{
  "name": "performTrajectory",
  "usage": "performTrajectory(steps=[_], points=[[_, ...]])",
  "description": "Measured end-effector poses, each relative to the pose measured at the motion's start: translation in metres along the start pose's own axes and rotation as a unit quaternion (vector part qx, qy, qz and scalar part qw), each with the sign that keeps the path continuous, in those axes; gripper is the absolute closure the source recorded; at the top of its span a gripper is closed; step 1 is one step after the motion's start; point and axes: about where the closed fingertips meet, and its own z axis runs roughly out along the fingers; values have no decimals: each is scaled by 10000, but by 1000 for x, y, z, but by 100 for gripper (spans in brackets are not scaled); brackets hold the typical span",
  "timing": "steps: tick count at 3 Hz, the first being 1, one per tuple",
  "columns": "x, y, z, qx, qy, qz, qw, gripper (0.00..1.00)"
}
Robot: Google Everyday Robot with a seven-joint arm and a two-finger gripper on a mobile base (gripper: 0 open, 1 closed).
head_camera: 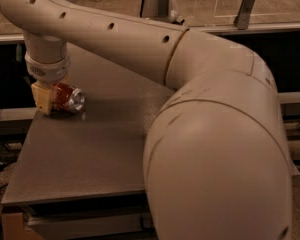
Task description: Place coke can upright
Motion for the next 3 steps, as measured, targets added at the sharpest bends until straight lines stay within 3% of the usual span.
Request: performTrajectory(steps=[1,2,3], points=[[2,-5,-3,22,-42,88,10000,65],[1,-26,-35,335,-560,127,9978,88],[-4,-56,-91,615,-1596,31,9853,100]])
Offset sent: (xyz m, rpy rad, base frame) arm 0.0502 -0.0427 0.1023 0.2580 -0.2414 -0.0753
